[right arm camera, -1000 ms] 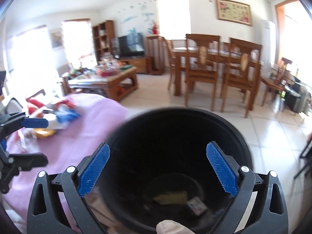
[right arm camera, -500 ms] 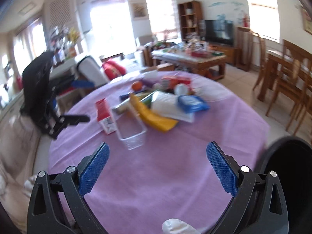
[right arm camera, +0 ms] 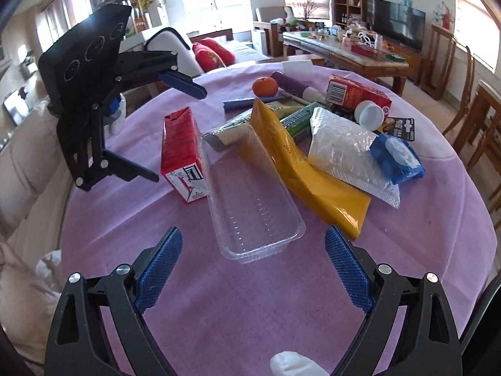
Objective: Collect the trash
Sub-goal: 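Grasp the red juice box with the left tool while the right tool grasps the clear plastic tray, then carry the red juice box and clear tray over the bin with both tools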
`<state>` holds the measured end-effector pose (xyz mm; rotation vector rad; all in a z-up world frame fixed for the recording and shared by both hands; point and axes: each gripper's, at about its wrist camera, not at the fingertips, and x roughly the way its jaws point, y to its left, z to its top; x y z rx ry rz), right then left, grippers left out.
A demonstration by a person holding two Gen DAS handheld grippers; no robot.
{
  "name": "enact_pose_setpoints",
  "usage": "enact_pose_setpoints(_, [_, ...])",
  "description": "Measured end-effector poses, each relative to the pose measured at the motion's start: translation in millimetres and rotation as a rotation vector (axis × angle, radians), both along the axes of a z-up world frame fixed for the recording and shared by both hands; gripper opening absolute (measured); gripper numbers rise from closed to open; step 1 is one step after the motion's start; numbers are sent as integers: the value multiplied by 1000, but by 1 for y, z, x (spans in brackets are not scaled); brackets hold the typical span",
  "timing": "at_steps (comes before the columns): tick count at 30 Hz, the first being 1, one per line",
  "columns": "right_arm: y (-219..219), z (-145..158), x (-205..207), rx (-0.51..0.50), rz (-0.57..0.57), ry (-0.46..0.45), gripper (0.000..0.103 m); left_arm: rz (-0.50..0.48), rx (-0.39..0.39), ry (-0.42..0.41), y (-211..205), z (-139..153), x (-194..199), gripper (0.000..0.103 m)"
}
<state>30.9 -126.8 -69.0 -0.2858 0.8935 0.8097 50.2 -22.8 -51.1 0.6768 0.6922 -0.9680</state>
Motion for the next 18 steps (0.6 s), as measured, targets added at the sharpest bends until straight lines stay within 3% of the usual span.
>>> enact_pose_setpoints(2, [1,-2,3,2,2,16,81,-36,0,36,-2,-2,-2,94])
enact_pose_setpoints(7, [3,-3,8,1,9,30,81,-22,-5,117,-2,-10,4,75])
enact_pose_setpoints(8, [3,-3,9,2,13,33,75,-15,3,126,-3,-12,4,69])
enact_pose_setpoints(12, [5,-6,8,-10,17,29,63,11,21,133,-2,-15,-7,45])
enact_pose_setpoints(14, [6,-5,7,-4,14,33,48,41,30,113,-3,-14,-13,40])
enact_pose_setpoints(18, [5,-2,7,23,8,26,46,84,9,91,-1,-7,-26,34])
